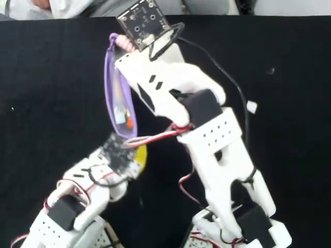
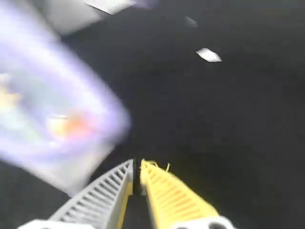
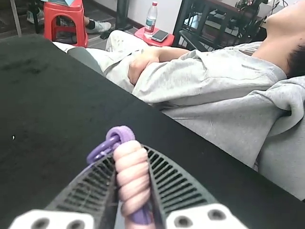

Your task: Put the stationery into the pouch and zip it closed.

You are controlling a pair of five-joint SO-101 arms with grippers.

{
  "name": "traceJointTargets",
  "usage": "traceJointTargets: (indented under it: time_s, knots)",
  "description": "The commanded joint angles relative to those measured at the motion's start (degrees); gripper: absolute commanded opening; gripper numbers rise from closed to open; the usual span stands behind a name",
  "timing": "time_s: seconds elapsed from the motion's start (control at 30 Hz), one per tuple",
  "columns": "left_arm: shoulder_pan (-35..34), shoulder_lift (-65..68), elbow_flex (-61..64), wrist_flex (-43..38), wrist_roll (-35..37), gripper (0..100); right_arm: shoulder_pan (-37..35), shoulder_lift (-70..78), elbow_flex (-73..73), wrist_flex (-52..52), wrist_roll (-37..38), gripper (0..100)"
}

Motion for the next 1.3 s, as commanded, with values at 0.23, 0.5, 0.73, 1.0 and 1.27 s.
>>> traceJointTargets:
  time_s: [0.23, 0.5, 0.73, 1.0, 1.27]
  knots:
    - [-22.37, -0.35, 1.10, -10.81, 0.00, 3, -0.18, -0.84, -6.55, 5.01, 0.62, 1.1]
    - [-32.48, -0.35, 1.10, -12.13, 0.00, 3, -0.09, -0.92, -6.81, 5.89, 0.62, 1.1]
    - [-39.60, -0.35, 0.75, -15.91, 10.55, 3, -0.18, -0.84, -12.26, 8.53, 0.62, 1.1]
    - [-39.52, 0.18, -4.26, -10.29, 14.33, 15, -0.44, -0.31, -15.34, 12.13, 0.44, 1.1]
    - [-50.15, 0.26, 4.09, -26.64, 14.33, 13, -0.53, -0.40, -15.52, 18.37, 0.62, 1.1]
